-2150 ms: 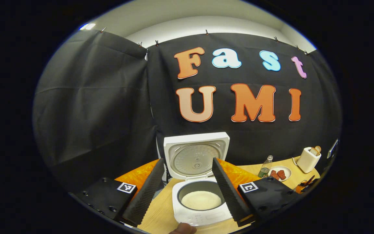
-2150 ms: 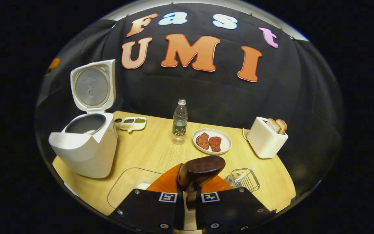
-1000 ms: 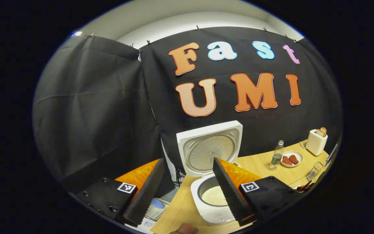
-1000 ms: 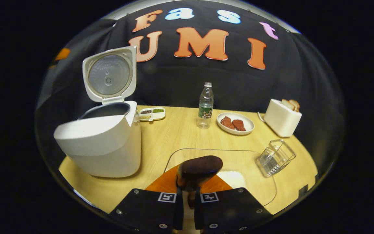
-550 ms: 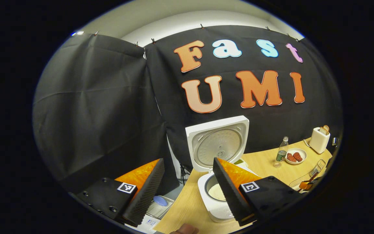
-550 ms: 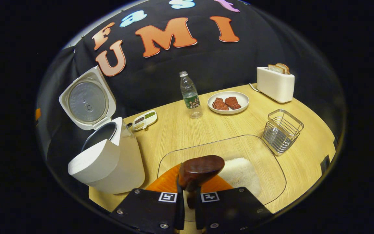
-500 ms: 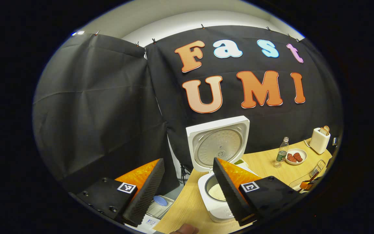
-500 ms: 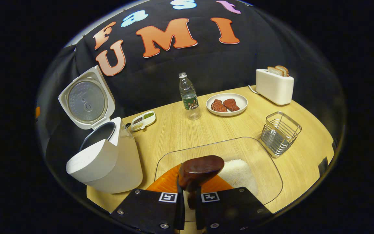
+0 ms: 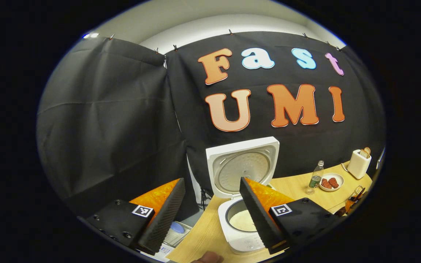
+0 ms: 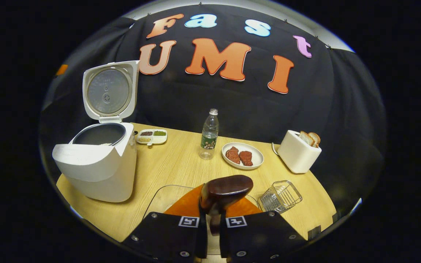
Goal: Close the left gripper, press the button to open the rice cooker; take a wooden spoon from the chopstick holder with the right hand, scoop a spoonful of rice and pour it into the rice cooker, then put the wooden spoon back into the chopstick holder.
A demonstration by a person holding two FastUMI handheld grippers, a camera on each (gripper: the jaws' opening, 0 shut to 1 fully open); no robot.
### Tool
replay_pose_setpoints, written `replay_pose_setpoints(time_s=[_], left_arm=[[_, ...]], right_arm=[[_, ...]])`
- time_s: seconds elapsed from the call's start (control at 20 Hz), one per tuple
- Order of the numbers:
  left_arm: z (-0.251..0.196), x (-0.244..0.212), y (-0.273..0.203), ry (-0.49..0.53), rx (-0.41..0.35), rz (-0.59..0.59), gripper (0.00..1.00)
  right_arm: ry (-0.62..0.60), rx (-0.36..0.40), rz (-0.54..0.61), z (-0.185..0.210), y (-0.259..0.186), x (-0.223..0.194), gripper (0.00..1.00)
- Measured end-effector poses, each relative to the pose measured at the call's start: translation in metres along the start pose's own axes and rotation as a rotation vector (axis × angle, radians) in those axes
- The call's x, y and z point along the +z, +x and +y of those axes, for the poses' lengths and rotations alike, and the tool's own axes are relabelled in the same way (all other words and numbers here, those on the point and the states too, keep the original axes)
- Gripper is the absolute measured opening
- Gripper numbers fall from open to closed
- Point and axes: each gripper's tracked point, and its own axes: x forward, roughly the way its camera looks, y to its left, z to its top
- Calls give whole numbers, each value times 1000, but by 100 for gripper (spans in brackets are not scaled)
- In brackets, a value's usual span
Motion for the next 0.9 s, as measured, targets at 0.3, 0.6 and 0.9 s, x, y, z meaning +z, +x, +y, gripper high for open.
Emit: replay_pose_setpoints(time_s=[0.3,0.6,0.9], left_arm=[[25,-15,9,-41,26,10,99],[56,-38,22,-118,91,42,99],[66,-34,18,-104,118,30,100]], right_arm=[[83,31,9,2,-4,38,12],[31,6,-15,-9,7,72,12],[-22,-88,96,-43,25,-2,8]])
